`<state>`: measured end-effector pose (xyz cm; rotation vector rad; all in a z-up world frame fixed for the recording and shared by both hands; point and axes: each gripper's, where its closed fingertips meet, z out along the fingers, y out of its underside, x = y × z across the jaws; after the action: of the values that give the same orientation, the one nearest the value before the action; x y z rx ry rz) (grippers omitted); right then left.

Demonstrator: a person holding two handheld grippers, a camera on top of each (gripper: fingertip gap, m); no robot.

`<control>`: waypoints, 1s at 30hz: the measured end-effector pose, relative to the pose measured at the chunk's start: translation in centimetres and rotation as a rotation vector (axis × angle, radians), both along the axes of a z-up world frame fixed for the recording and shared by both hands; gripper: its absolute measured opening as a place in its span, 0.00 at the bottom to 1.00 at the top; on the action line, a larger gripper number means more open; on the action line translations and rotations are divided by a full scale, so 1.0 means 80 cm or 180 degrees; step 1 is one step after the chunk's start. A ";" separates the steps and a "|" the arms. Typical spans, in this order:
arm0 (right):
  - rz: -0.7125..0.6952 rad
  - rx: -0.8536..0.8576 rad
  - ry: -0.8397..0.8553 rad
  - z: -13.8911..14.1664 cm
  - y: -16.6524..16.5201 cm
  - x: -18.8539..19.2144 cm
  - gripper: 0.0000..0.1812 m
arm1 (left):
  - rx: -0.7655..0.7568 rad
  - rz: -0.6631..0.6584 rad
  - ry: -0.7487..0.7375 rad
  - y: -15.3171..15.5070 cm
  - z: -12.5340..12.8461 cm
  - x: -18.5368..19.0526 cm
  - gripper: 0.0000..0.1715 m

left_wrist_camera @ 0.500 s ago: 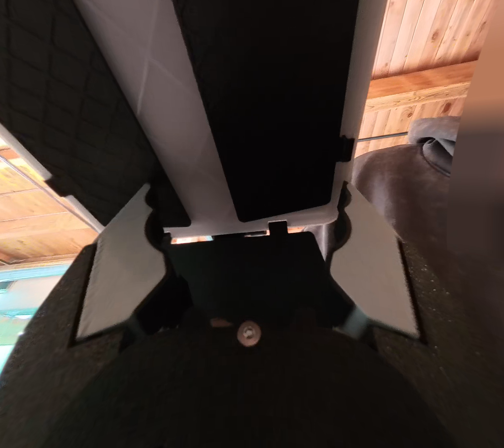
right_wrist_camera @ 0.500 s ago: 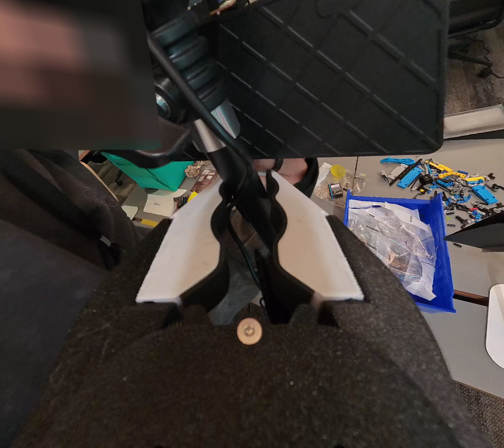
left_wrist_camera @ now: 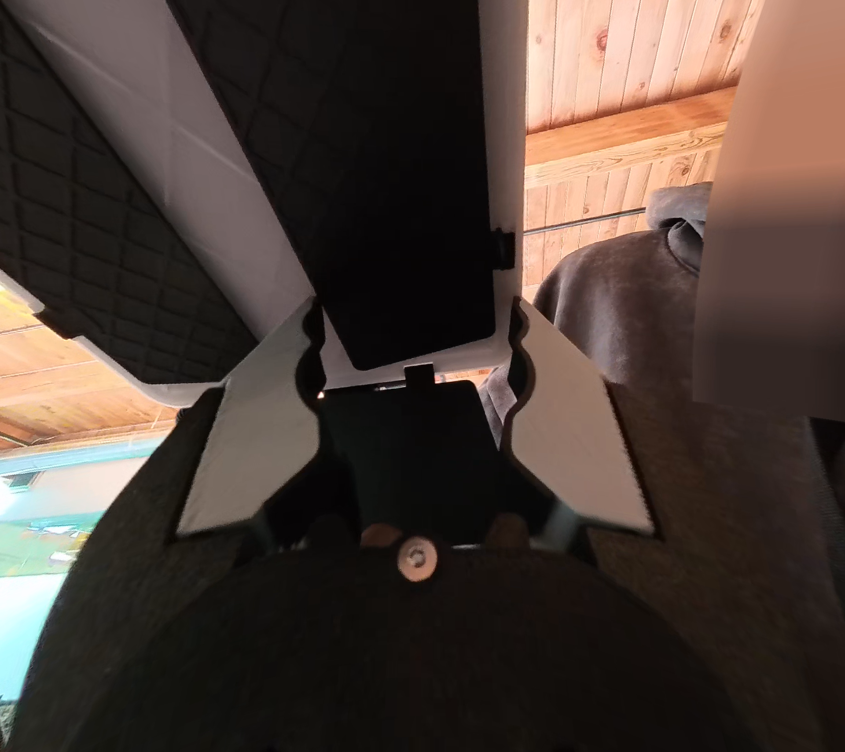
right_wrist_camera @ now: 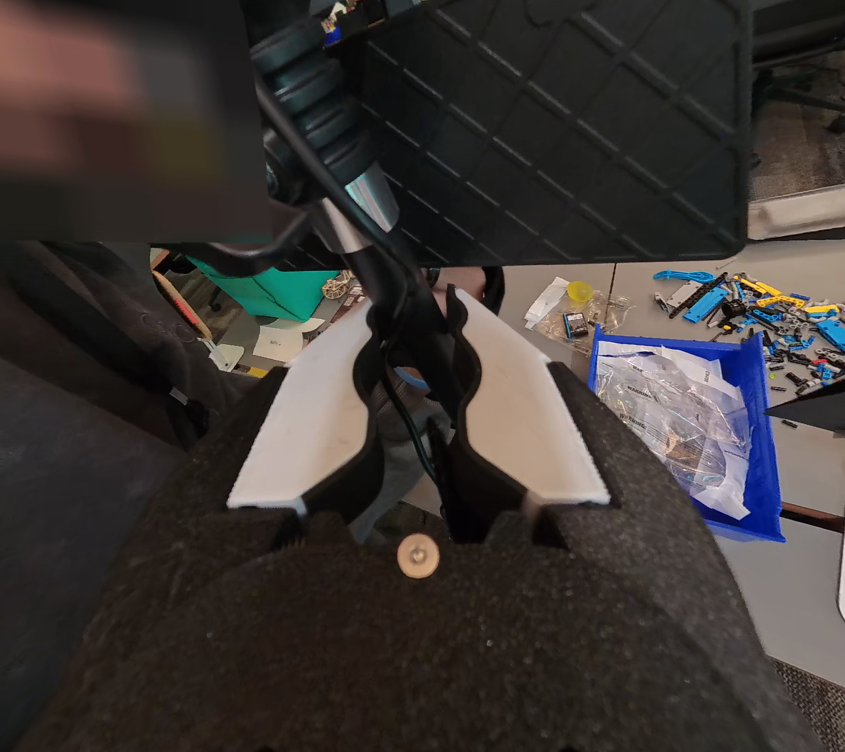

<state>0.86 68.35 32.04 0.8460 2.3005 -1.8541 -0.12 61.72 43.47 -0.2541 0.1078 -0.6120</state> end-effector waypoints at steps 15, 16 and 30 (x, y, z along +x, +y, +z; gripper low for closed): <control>0.0112 0.0008 0.0017 0.000 -0.005 0.003 0.14 | -0.0541 0.0244 -0.0306 -0.004 -0.030 0.001 0.39; 0.0100 0.0004 0.0013 0.000 -0.005 0.002 0.14 | -0.0593 0.0247 -0.0335 -0.006 -0.038 0.003 0.39; -0.0117 -0.0149 0.0011 0.001 0.015 -0.001 0.14 | -0.0762 0.0305 -0.0696 -0.044 -0.049 -0.035 0.37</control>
<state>0.79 69.51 32.11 0.8856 2.2491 -1.9175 -2.94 58.19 39.52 -0.4193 -0.1888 -0.5534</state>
